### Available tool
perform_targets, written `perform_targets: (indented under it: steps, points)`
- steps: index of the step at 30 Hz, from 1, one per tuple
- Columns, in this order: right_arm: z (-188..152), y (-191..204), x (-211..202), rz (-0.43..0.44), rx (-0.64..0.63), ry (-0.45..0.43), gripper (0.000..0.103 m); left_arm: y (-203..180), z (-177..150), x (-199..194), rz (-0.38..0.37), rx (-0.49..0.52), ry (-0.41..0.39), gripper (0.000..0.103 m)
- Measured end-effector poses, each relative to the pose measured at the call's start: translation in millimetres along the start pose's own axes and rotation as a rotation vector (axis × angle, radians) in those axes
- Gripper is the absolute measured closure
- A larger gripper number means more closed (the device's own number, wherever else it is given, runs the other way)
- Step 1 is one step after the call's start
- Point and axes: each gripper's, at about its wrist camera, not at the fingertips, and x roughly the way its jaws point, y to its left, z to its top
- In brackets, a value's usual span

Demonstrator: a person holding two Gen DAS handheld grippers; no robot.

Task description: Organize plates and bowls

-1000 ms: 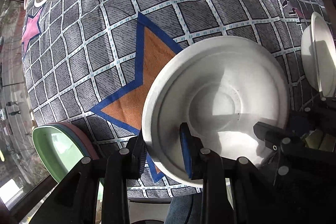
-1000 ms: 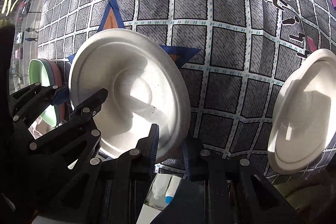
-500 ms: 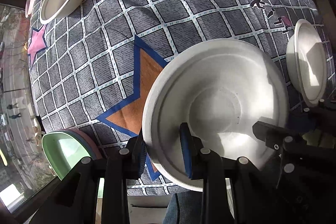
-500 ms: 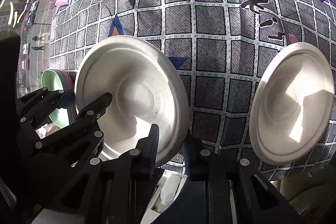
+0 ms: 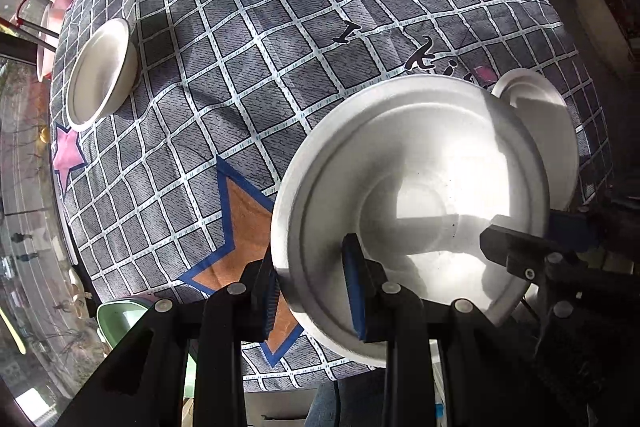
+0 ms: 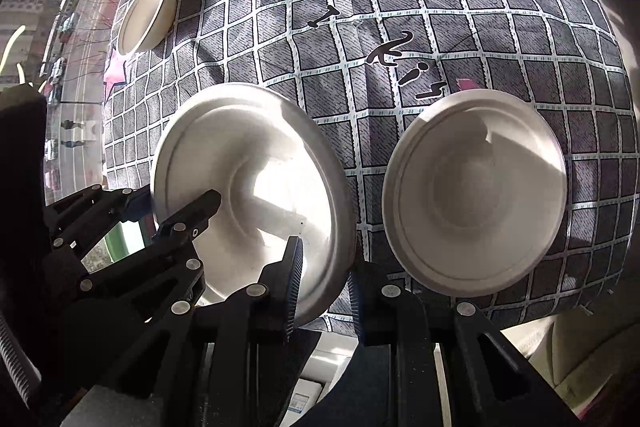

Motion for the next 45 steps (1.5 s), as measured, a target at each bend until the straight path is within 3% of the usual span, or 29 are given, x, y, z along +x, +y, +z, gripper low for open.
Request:
perform_targets:
  steps: [9, 17, 20, 22, 25, 26, 27, 29, 37, 45]
  points:
    - [-37.6, -66.7, -43.5, 0.002, 0.162, -0.079, 0.079, -50.1, 34.1, -21.1, -0.048, 0.125, -0.067, 0.072]
    - [-55.1, -96.5, -30.0, -0.049, 0.271, -0.078, 0.079, -96.9, 56.4, -9.9, -0.061, 0.224, -0.078, 0.071]
    - [-51.2, -101.2, -20.2, -0.060, 0.288, -0.074, 0.079, -104.2, 62.8, -4.6, -0.063, 0.235, -0.067, 0.061]
    - [-49.3, -103.3, -17.8, -0.071, 0.293, -0.073, 0.079, -103.9, 64.4, -4.8, -0.052, 0.229, -0.068, 0.046]
    - [-45.3, -104.5, -15.5, -0.090, 0.304, -0.076, 0.078, -93.9, 63.2, -9.3, -0.035, 0.209, -0.091, 0.031]
    - [-46.0, -106.0, -16.2, -0.091, 0.309, -0.078, 0.071, -89.4, 62.7, -10.3, -0.035, 0.200, -0.093, 0.028]
    - [-46.5, -107.3, -17.2, -0.091, 0.315, -0.081, 0.048, -83.7, 61.6, -11.2, -0.035, 0.187, -0.093, 0.027]
    - [-47.4, -108.5, -20.8, -0.105, 0.321, -0.107, 0.031, -70.7, 60.6, -11.5, -0.033, 0.156, -0.090, 0.025]
    - [-37.6, -97.9, -33.4, -0.130, 0.324, -0.136, 0.031, -8.0, 46.7, -5.9, -0.034, 0.016, -0.072, 0.025]
    - [0.2, -13.6, -27.2, -0.086, 0.171, -0.136, 0.031, 75.0, 39.5, -12.3, -0.005, -0.135, -0.113, 0.025]
